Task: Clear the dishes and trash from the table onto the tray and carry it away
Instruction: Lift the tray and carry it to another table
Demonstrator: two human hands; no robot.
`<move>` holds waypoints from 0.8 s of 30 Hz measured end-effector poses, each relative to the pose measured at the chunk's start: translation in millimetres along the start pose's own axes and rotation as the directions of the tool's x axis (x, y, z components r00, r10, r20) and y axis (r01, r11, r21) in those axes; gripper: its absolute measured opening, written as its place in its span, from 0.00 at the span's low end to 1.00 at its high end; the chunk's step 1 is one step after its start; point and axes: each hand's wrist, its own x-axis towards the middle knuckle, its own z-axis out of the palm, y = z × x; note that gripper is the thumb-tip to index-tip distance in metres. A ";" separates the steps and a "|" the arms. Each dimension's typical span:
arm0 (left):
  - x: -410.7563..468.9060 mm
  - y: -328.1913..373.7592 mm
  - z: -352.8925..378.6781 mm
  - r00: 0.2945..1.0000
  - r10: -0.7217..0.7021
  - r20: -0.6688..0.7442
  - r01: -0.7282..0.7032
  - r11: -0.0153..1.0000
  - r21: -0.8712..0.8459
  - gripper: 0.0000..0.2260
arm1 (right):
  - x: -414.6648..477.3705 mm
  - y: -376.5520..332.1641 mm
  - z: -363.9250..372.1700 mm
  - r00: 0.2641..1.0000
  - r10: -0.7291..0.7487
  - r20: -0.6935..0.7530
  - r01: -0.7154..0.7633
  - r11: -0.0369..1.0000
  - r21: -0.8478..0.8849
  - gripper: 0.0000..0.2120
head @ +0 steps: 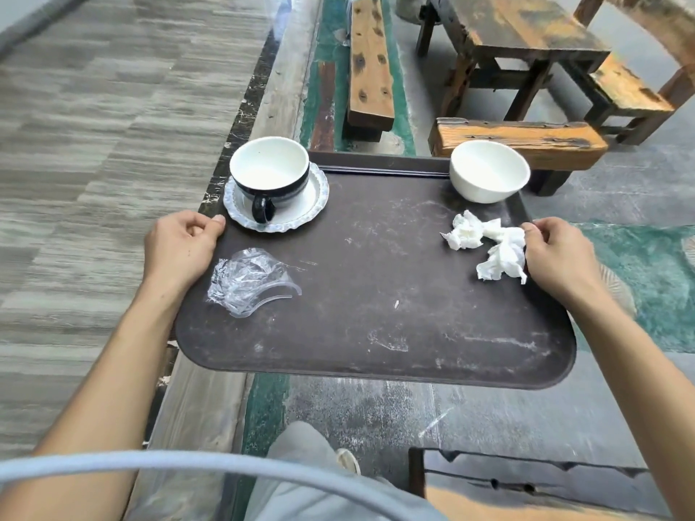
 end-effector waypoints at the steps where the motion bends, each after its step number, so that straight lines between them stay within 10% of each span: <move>1: 6.7 2.3 3.9 1.000 0.002 0.000 -0.002 1.000 -0.005 0.14 | 7.0 -0.1 2.1 1.000 0.000 0.002 0.000 1.000 -0.002 0.16; 24: 316.0 98.7 151.1 0.988 0.114 0.106 -0.109 0.993 -0.048 0.16 | 272.9 -50.8 78.6 0.985 0.147 -0.089 -0.146 0.989 0.015 0.16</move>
